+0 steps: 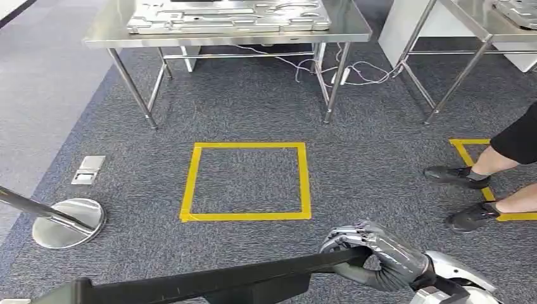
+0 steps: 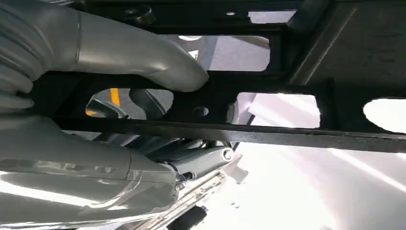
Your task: Take the parts from the cabinet and place them on the table.
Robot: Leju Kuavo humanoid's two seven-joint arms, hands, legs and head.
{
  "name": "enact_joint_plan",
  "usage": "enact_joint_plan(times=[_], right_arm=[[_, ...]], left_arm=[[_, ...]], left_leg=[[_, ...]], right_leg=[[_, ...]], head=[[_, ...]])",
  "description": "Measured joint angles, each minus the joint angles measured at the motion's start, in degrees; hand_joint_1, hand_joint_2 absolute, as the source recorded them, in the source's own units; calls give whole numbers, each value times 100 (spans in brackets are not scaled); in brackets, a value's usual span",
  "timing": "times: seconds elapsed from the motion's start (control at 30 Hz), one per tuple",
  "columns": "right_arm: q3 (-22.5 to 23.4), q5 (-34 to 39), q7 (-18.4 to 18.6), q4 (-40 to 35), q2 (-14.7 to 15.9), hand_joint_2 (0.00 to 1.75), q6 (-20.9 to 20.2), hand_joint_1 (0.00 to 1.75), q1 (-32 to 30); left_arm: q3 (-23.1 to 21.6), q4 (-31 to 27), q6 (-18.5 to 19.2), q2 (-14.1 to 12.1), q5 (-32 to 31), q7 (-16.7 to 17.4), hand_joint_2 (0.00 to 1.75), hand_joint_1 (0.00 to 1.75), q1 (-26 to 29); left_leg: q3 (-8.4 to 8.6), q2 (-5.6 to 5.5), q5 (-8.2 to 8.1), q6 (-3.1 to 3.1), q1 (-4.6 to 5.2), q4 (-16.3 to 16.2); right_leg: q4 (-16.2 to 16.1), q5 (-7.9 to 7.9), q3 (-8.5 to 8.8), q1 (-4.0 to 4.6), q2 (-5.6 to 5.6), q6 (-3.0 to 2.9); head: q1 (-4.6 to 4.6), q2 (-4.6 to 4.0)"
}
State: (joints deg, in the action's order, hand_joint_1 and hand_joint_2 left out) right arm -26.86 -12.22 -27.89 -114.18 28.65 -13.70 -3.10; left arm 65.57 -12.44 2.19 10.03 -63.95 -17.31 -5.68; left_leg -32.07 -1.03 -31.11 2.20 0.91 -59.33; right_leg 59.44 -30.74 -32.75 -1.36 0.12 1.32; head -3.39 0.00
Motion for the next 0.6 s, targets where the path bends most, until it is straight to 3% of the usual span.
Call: enact_joint_plan(times=[0.6], right_arm=[[0,0,0,0,-13,175,0,175,4]], left_arm=[[0,0,0,0,2,11,175,0,-2]], left_leg=[[2,0,0,0,0,0]], right_leg=[[-1,0,2,0,0,0]], head=[[0,0]])
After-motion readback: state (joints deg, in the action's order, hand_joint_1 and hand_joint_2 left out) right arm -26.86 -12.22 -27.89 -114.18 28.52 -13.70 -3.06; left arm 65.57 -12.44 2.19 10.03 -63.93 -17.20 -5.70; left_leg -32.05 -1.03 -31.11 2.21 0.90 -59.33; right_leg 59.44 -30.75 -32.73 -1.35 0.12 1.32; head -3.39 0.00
